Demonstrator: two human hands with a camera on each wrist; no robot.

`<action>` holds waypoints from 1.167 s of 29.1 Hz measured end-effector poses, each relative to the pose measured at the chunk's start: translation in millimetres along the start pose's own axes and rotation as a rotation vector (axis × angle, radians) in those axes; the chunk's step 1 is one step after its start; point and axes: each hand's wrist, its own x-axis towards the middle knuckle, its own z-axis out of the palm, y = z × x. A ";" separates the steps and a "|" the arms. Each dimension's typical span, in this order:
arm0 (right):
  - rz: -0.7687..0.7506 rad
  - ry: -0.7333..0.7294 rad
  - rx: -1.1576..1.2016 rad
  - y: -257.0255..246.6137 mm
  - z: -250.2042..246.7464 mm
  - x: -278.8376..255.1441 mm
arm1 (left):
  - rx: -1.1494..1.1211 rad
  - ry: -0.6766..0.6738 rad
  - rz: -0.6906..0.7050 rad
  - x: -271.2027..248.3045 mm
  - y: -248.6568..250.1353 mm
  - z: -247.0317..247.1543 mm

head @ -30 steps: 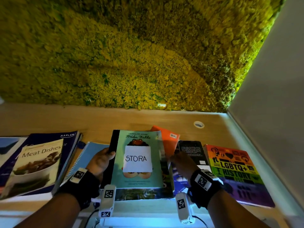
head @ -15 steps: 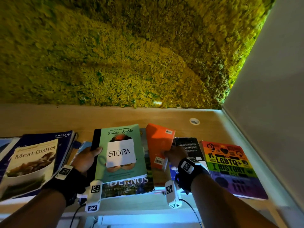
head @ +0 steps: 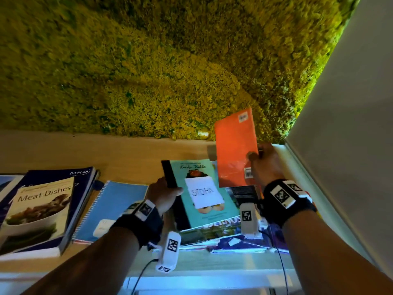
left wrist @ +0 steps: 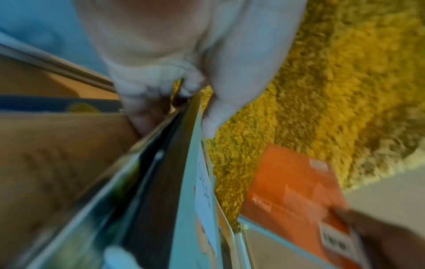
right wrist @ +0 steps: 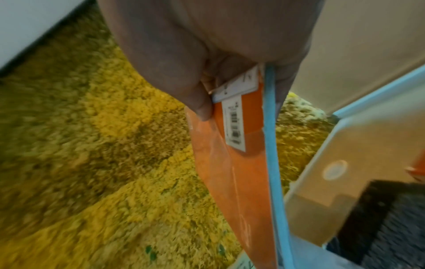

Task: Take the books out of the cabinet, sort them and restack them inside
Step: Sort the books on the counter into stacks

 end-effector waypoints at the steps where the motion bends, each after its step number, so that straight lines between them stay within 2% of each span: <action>1: -0.042 -0.026 -0.029 -8.1 0.8 -7.6 | 0.139 0.059 0.023 -0.4 8.8 3.7; 2: -0.078 -0.069 -0.057 -16.1 4.5 -17.9 | 0.227 0.133 0.058 -0.3 15.3 6.7; 3: -0.119 -0.127 -0.058 -24.9 10.5 -31.5 | 0.210 0.141 0.115 -2.6 20.7 9.0; 5: -0.198 -0.261 -0.030 -35.3 33.4 -57.0 | -0.095 0.001 0.179 -14.7 35.0 10.3; 7: -0.293 -0.417 -0.104 -39.8 66.3 -80.0 | -0.464 -0.144 0.093 -28.5 38.8 6.1; 8: -0.346 -0.513 -0.126 -40.9 84.1 -90.2 | -0.591 -0.151 0.047 -32.5 34.9 -0.3; 10: -0.419 -0.675 -0.128 -44.6 112.4 -106.0 | -0.643 -0.063 0.065 -35.7 17.3 -21.1; 12: -0.416 -0.766 -0.121 -49.4 129.8 -117.8 | -0.599 0.025 0.086 -30.1 -12.0 -49.8; 13: -0.413 -0.768 -0.124 -50.2 139.0 -120.9 | -0.579 0.042 0.091 -30.1 -23.6 -66.1; 15: -0.429 -0.683 -0.239 -53.5 156.7 -124.9 | -0.621 0.052 0.054 -28.1 -44.3 -98.4; 17: -0.358 -0.679 -0.278 -59.9 174.9 -131.3 | -0.632 0.053 -0.044 -26.9 -61.3 -124.2; 20: -0.188 -0.752 -0.126 -70.0 204.0 -142.3 | -0.753 -0.029 -0.115 -23.2 -87.0 -149.5; 24: -0.215 -0.759 -0.124 -66.8 237.8 -158.0 | -0.808 -0.146 -0.205 -24.3 -96.5 -162.1; 26: -0.231 -0.714 -0.191 -62.2 245.3 -159.8 | -0.695 -0.137 -0.194 -21.5 -97.8 -166.2; 28: -0.110 -0.720 -0.187 -56.6 250.5 -156.9 | -0.334 0.016 -0.125 -9.1 -104.9 -170.7; 30: -0.027 -0.775 -0.223 -50.8 255.3 -156.1 | 0.005 0.047 -0.133 -0.8 -110.0 -173.8; 32: 0.023 -0.836 -0.235 -46.2 257.7 -159.0 | 0.142 0.036 -0.158 3.6 -117.2 -170.9; 34: 0.079 -0.839 -0.158 -41.2 258.5 -162.0 | 0.172 0.094 -0.106 7.0 -130.9 -165.4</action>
